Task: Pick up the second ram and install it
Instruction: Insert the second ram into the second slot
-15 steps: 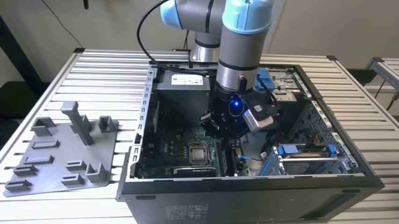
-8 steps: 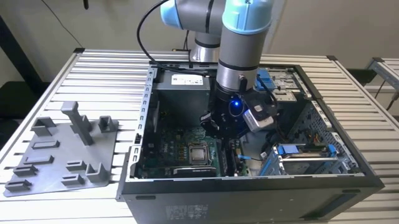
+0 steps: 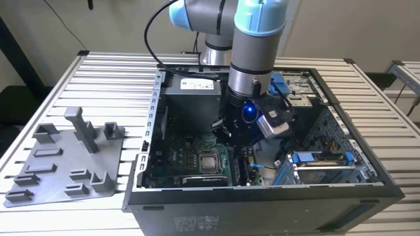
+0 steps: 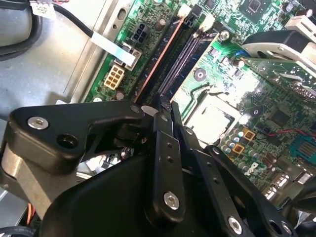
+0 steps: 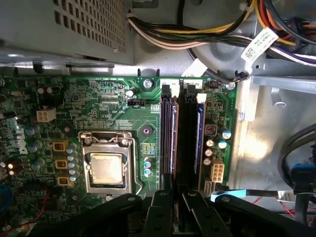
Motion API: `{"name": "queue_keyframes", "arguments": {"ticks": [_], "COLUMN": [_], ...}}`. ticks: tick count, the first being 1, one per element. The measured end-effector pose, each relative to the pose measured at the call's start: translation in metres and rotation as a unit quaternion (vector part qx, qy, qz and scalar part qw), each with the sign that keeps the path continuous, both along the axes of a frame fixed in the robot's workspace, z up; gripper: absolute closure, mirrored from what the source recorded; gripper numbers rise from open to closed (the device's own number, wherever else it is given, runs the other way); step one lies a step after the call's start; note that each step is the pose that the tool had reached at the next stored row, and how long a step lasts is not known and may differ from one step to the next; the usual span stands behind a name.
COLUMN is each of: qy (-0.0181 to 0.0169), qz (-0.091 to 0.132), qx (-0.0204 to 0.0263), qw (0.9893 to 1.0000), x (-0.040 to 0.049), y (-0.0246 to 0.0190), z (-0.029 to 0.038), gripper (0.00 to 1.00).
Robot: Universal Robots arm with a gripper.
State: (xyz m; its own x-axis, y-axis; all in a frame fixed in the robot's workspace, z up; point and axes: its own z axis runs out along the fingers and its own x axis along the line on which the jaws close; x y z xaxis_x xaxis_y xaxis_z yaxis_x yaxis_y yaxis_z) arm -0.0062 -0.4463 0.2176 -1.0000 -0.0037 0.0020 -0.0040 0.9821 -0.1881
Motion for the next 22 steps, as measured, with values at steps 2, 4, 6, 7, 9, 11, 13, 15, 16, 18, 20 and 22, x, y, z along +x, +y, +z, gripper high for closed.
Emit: {"name": "queue_keyframes", "arguments": {"ticks": [2,4,6,7,9,11,13,15,16,18,20,22], "qy": [-0.0004,-0.0005,-0.0006,-0.0006,-0.0005,-0.0005,-0.0005,-0.0005,-0.0006,-0.0006,-0.0004,0.0002], "qz": [0.0,0.0,0.0,0.0,0.0,0.0,0.0,0.0,0.0,0.0,0.0,0.0], "qx": [-0.0001,0.0,0.0002,0.0005,0.0013,0.0024,0.0026,0.0027,0.0032,0.0031,0.0029,0.0034], "qw": [1.0,1.0,1.0,1.0,1.0,1.0,1.0,1.0,1.0,1.0,1.0,1.0], "x": [0.0,0.0,0.0,0.0,-0.0001,-0.0001,-0.0001,0.0,0.0,0.0,0.0,0.0], "y": [0.0,0.0,0.0,0.0,-0.0001,-0.0001,-0.0001,0.0,0.0001,0.0002,0.0,0.0], "z": [0.0001,0.0001,-0.0007,-0.0014,-0.0023,-0.0039,-0.0044,-0.0046,-0.0049,-0.0052,-0.0045,0.0029], "gripper": [0.86,0.86,0.86,0.86,0.86,0.86,0.86,0.86,0.86,0.84,0.78,0.78]}}
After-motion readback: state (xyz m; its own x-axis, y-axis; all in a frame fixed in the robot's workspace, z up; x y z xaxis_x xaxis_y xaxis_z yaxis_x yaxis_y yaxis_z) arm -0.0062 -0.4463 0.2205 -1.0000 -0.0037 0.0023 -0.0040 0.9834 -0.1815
